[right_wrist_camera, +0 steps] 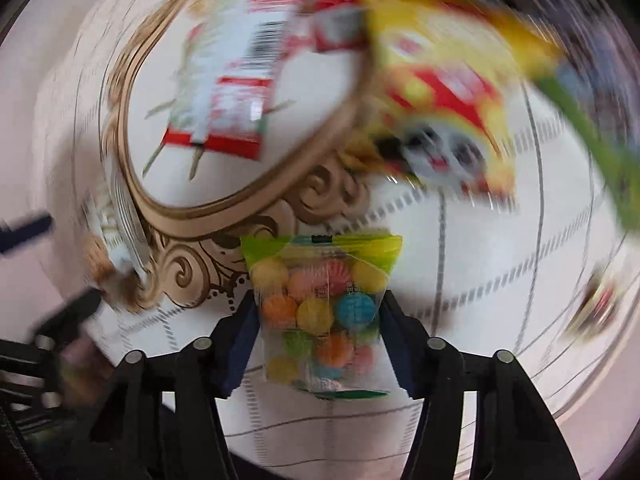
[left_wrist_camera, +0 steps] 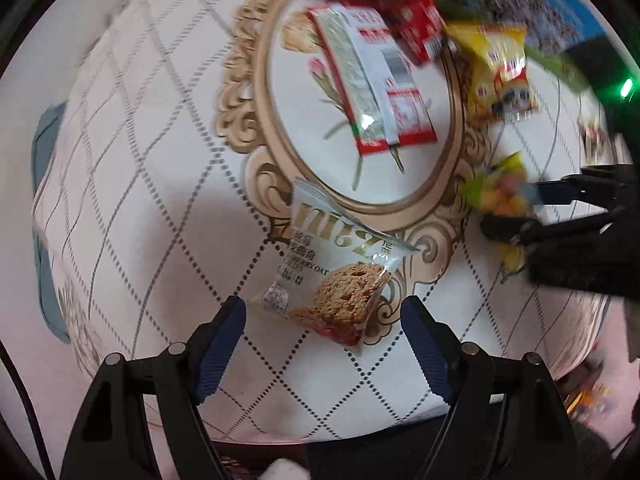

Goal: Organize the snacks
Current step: 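Grasp the cranberry oat cookie pack with the left tool while the right tool grasps the candy-ball bag, then carry both packs into the box, release them and withdraw both tools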

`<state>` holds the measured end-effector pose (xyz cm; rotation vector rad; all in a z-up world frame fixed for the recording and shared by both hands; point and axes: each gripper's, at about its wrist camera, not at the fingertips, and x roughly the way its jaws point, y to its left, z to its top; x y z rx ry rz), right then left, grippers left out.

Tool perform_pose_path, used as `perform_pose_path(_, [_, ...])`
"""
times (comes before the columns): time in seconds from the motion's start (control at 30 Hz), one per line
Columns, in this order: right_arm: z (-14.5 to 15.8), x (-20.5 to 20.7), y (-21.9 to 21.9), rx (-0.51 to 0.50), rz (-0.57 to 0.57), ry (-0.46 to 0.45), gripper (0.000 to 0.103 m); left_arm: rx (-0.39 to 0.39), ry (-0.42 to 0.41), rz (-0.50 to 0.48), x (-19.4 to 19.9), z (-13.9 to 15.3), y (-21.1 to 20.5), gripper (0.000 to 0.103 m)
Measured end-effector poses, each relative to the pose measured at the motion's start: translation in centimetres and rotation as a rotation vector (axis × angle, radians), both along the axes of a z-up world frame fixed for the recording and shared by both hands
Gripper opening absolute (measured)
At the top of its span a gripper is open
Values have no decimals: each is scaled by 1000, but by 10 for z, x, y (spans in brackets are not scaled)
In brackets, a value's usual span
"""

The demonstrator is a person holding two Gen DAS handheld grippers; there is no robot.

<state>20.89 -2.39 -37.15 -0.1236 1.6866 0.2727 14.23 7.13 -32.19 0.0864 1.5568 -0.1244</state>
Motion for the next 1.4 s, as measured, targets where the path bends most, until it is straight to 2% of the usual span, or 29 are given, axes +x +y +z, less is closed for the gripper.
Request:
perform_pose_path(0.07, [0,2,-16,75,-94,42,60,23,30,-22,13,-10,-11,79])
perform_pose_path(0.13, [4,3,-28,90,-115,38,60,2,45,4,22,-21,-11,76])
perform_pose_path(0.17, [7,6,-31,89,-121,24,60,-32,55,68,27,-25,-4,72])
perform_pose_path(0.2, [9,7,-41,88,-128,12,60,-71,69,121,34,-28,4,64])
perform_pose_path(0.27, [5,3,-35,90,-168,-17,60,-151,92,244,40,-31,20,64])
perform_pose_path(0.37, [5,-2,-39,76,-195,-51,61,-192,98,311,46,-37,28,64])
perform_pose_path(0.47, [3,-22,-34,50,-190,-85,61,-167,101,310,48,-48,27,64])
perform_pose_path(0.6, [-5,-37,-10,11,-159,-101,61,-118,81,298,47,-53,5,63])
perform_pose_path(0.63, [-8,-42,-1,8,-158,-109,60,-108,70,299,47,-53,-4,55])
perform_pose_path(0.67, [-5,-44,-1,6,-157,-122,58,-106,53,298,45,-49,-6,55])
perform_pose_path(0.7, [-4,-50,1,10,-163,-131,57,-109,47,299,38,-38,-19,53])
perform_pose_path(0.83, [7,-68,-4,65,-215,-144,54,-130,29,291,26,-20,-26,51])
perform_pose_path(0.93, [34,-63,-7,115,-239,-171,54,-138,4,263,24,-4,-38,51])
perform_pose_path(1.1, [102,-67,-27,211,-257,-256,54,-226,-46,254,34,44,-58,51])
perform_pose_path(1.2, [154,-69,-49,260,-277,-332,54,-280,-111,234,53,86,-71,51])
perform_pose_path(1.3, [198,-51,-71,302,-301,-415,54,-313,-183,185,91,135,-93,51])
perform_pose_path(1.37, [228,-30,-76,311,-310,-473,54,-308,-217,158,126,158,-94,51])
perform_pose_path(1.4, [233,-22,-74,308,-311,-493,54,-309,-225,142,134,166,-83,51])
